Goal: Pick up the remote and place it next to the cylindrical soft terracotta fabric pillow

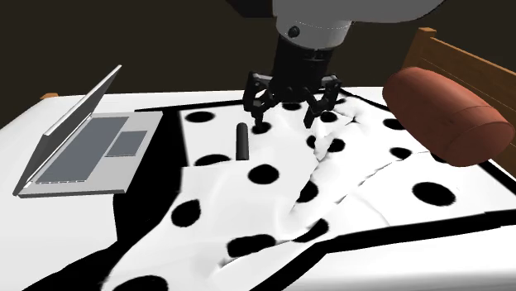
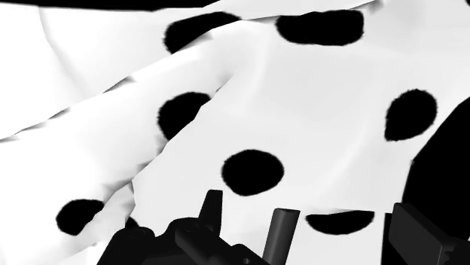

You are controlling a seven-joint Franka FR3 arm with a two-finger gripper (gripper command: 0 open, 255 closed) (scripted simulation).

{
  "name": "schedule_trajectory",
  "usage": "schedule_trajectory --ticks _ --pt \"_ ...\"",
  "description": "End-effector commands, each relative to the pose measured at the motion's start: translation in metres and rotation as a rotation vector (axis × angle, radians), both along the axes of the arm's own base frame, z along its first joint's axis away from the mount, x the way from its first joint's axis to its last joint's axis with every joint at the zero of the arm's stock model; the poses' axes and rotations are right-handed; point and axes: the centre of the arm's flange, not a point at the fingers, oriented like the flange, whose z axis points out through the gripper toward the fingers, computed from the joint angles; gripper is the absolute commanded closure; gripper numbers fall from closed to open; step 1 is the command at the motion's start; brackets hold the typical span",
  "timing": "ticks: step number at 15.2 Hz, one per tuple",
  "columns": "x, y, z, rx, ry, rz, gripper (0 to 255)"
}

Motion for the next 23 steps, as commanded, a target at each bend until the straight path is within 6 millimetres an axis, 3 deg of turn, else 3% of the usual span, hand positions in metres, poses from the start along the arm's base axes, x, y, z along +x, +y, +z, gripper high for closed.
schedule_trajectory --ticks 1,23 --pt "0.019 0.006 -0.016 -0.010 -0.005 -0.009 0" --pt "0.244 0.067 -0.188 -0.118 -0.037 -0.106 0"
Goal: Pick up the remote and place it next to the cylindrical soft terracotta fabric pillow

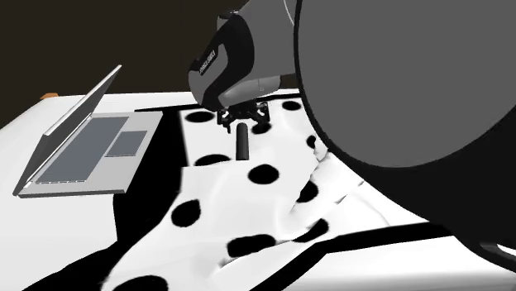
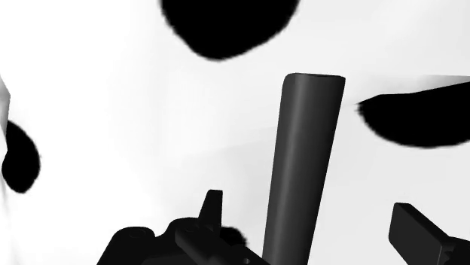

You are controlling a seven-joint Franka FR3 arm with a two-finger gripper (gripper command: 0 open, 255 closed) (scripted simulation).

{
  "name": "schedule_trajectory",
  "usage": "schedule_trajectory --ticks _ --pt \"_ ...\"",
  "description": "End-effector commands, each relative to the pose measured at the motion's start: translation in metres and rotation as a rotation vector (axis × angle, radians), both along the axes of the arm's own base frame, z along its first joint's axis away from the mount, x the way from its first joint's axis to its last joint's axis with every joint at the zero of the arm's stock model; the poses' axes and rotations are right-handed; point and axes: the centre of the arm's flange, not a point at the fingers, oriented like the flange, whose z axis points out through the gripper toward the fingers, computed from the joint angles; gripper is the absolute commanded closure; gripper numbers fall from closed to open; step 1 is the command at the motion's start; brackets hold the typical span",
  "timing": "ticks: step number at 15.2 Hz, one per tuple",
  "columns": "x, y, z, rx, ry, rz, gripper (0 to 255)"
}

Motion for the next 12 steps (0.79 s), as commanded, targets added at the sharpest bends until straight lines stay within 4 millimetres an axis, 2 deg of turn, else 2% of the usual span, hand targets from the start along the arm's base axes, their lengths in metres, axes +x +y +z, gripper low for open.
schedule_trajectory --ticks 1,3,4,11,12 --pt "0.022 0.006 -0.017 -0.010 -0.003 -0.009 0" --pt "0.043 0.009 -0.033 -0.020 -0.006 -0.018 0" --pt "0.043 0.009 -0.033 -0.020 -0.006 -0.018 0" --pt "0.052 0.007 -0.072 -0.020 -0.006 -0.018 0" --pt "0.052 0.007 -0.072 -0.020 -0.006 -0.018 0"
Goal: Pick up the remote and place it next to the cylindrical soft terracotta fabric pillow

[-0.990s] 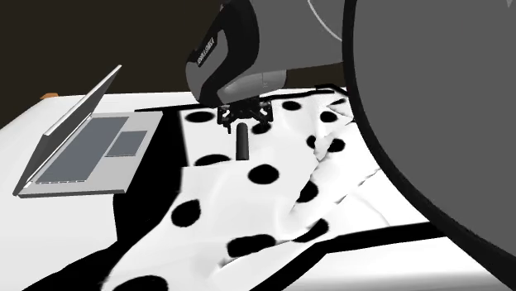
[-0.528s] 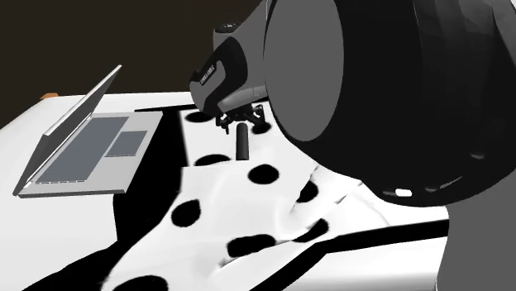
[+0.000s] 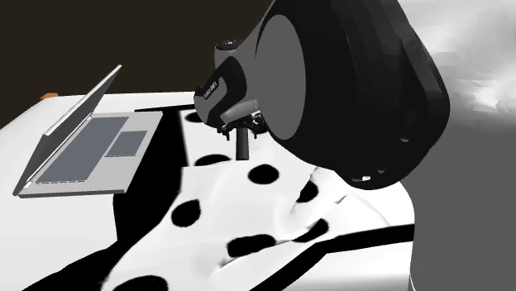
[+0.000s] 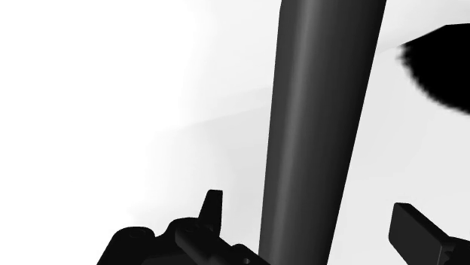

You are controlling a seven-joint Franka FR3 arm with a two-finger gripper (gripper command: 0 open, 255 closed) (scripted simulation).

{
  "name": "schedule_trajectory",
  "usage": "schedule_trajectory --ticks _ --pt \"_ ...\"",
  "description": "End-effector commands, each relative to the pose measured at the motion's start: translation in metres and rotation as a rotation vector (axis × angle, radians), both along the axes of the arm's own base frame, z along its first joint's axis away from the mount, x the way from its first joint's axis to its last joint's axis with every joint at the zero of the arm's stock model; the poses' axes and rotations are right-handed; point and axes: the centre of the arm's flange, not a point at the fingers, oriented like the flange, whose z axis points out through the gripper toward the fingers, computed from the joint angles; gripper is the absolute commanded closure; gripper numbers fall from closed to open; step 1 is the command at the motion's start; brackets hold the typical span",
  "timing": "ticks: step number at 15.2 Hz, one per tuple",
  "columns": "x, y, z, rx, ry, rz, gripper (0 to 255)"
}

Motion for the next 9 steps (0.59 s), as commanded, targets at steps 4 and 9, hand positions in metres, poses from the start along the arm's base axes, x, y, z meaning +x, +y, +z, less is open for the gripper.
schedule_trajectory --ticks 4,9 --pt "0.0014 -0.0006 -0.0037 0.000 0.000 0.000 0" --pt "0.0013 -0.0006 -0.0036 0.000 0.000 0.000 255"
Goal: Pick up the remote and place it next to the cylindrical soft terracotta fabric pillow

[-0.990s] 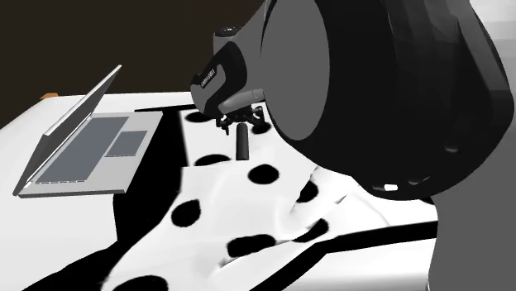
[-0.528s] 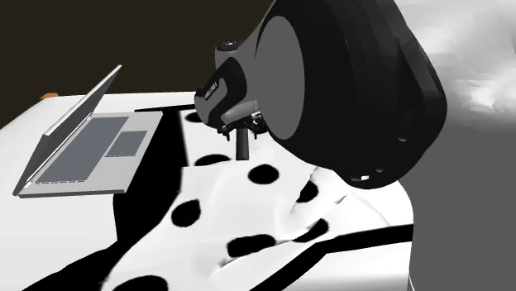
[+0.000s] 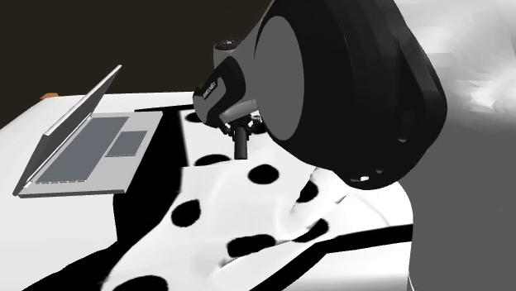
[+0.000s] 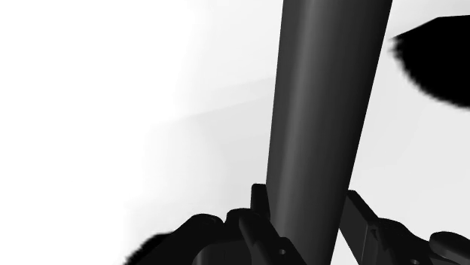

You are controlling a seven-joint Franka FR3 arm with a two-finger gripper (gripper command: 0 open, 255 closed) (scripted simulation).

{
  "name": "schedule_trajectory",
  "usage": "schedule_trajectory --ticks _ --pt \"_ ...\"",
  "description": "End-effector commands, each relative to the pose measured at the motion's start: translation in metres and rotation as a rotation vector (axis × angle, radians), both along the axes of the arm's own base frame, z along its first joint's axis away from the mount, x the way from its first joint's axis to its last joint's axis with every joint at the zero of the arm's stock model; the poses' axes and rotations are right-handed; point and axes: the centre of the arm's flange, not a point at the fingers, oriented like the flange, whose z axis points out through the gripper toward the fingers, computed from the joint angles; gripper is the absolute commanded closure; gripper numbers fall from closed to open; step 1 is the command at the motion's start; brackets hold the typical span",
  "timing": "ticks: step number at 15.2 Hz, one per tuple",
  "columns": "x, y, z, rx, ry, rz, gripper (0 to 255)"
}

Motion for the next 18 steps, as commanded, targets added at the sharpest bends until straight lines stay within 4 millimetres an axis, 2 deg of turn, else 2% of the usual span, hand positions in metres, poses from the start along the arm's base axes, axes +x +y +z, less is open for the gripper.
schedule_trajectory --ticks 1,8,18 --pt "-0.001 -0.004 -0.005 -0.003 0.010 -0.005 255" --pt "0.000 -0.004 -0.005 -0.003 0.010 -0.005 255" --pt "0.000 -0.004 0.048 -0.003 0.010 -0.005 255"
